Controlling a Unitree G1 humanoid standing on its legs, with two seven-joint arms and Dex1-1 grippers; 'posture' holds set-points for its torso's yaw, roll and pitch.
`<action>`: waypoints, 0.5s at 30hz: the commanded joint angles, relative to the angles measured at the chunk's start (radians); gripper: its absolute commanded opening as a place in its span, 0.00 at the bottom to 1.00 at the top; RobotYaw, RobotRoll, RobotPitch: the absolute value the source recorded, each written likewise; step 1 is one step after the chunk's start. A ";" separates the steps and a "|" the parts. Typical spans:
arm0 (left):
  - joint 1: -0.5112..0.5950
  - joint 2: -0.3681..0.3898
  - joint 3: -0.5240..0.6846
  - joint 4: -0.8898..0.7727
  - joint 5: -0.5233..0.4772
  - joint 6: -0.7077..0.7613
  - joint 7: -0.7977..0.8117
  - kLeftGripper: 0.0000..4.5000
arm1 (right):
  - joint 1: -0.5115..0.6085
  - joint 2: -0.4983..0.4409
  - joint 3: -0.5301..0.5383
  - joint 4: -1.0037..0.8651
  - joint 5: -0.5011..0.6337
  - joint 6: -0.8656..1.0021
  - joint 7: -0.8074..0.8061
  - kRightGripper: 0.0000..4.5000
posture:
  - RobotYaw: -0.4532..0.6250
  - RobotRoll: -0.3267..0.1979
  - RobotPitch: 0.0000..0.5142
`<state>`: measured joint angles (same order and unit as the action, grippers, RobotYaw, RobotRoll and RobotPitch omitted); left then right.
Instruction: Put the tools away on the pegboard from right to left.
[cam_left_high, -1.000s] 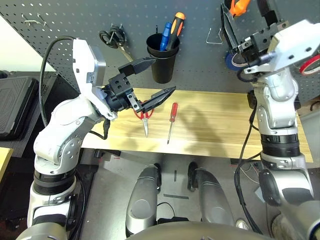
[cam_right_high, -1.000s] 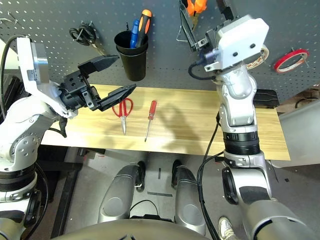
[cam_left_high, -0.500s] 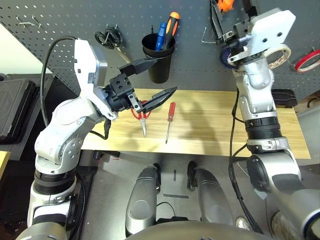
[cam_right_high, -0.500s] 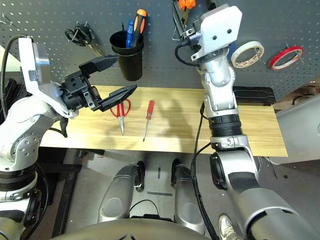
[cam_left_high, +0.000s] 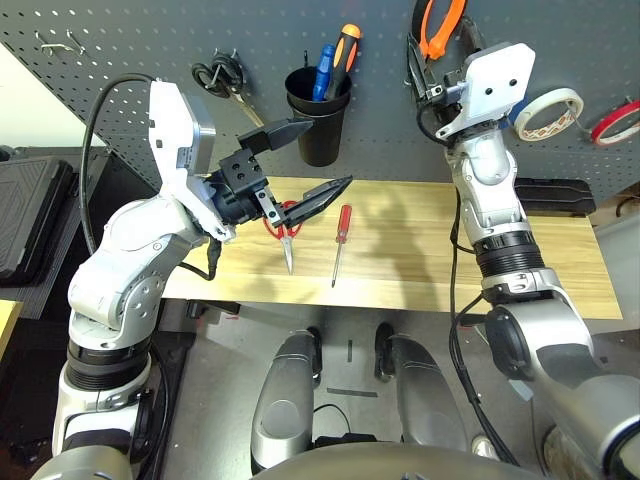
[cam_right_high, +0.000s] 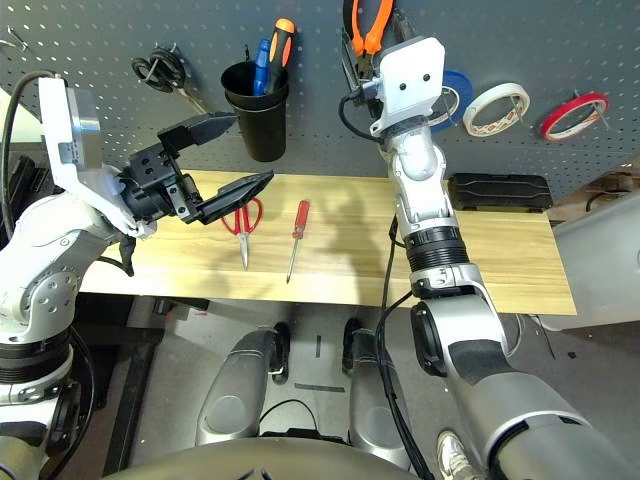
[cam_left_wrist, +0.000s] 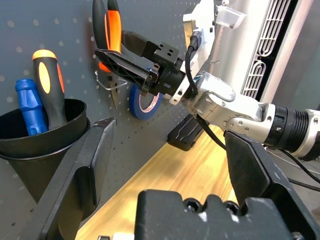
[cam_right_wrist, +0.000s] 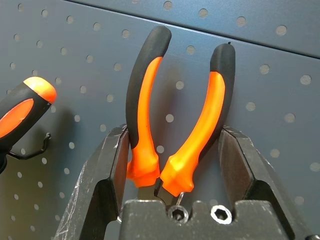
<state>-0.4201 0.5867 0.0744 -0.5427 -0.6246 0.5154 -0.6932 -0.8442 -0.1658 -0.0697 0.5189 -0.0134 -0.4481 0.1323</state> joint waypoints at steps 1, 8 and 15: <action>0.014 0.007 -0.009 -0.020 0.006 -0.006 -0.004 1.00 | 0.025 -0.001 0.005 -0.005 -0.002 -0.013 -0.004 0.82 | 0.64 0.62 0.47; 0.017 0.004 -0.016 -0.003 0.022 -0.019 -0.006 1.00 | 0.090 -0.022 0.023 -0.090 -0.001 -0.066 0.031 0.99 | 0.64 0.62 0.47; 0.033 0.021 -0.030 0.013 0.062 -0.009 0.004 1.00 | 0.191 -0.091 0.041 -0.212 0.025 -0.138 0.141 0.99 | 0.64 0.62 0.48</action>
<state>-0.4107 0.5942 0.0645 -0.5323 -0.5848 0.4994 -0.6909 -0.6894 -0.2389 -0.0422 0.3416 -0.0050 -0.5556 0.2377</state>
